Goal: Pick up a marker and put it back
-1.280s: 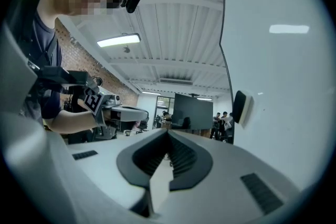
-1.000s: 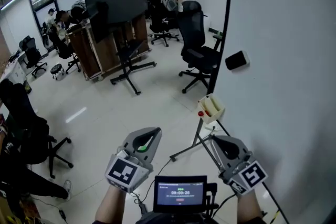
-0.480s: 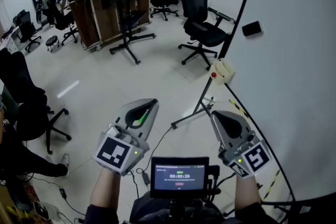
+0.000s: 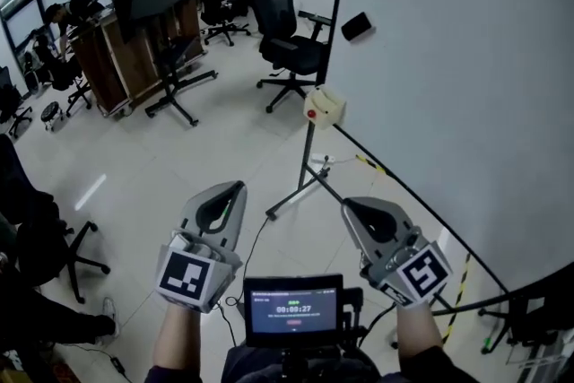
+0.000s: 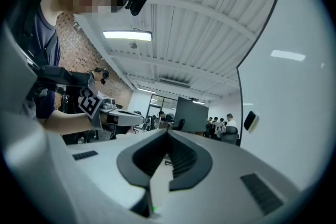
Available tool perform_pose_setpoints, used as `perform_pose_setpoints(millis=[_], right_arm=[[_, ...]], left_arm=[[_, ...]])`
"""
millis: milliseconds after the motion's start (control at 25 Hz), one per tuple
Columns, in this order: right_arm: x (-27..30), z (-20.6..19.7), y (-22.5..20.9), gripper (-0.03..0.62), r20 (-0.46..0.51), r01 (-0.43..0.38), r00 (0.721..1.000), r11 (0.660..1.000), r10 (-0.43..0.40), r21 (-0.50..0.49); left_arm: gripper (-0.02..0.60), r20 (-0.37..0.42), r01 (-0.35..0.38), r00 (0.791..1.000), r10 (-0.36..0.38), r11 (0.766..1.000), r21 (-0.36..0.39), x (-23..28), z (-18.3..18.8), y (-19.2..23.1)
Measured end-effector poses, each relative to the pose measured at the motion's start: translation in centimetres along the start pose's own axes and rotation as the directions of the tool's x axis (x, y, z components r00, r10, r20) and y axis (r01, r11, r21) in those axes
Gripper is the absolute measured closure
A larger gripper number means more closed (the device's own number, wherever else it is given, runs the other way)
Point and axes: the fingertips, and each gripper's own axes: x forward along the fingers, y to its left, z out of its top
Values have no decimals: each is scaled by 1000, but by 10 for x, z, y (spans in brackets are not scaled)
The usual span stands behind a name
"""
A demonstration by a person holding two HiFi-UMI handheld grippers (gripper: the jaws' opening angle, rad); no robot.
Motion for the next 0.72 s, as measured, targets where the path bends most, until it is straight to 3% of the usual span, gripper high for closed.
perform_pose_setpoints(millis=[240, 480, 720], right_arm=[[-72, -3, -21, 580, -2, 18, 1000, 1000, -18, 23], [-151, -11, -45, 579, -5, 22, 1000, 998, -22, 60], [-208, -19, -46, 579, -20, -27, 999, 996, 29, 82]], left_arm=[[575, 14, 25, 1000, -24, 995, -100, 16, 4, -63], [575, -30, 40, 999, -41, 999, -34, 37, 9, -144], [575, -46, 60, 997, -60, 998, -8, 29, 18, -212]])
